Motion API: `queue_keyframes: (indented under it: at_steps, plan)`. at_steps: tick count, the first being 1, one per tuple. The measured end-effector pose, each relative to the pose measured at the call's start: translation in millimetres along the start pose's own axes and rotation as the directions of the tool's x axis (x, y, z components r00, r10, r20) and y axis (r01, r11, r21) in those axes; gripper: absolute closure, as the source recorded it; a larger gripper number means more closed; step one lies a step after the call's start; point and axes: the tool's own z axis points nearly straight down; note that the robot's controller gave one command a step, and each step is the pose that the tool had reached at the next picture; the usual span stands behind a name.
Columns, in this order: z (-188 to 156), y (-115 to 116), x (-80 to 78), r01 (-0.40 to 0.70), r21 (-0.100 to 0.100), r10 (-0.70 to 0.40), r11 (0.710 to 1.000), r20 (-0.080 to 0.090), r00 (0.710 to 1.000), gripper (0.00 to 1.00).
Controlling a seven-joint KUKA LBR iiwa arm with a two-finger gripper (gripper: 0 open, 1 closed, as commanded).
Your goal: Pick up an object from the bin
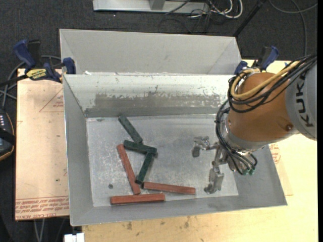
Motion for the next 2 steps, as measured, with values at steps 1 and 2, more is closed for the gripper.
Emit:
queue_keyframes:
  at_steps: [1, 2]
  plan:
    - [116.3, 14.9, -5.5, 0.015, 0.0, -0.015, 1.0, 0.013, 1.0, 0.0]
    - [114.5, 14.9, -2.9, 0.015, 0.0, -0.015, 1.0, 0.003, 1.0, 1.0]
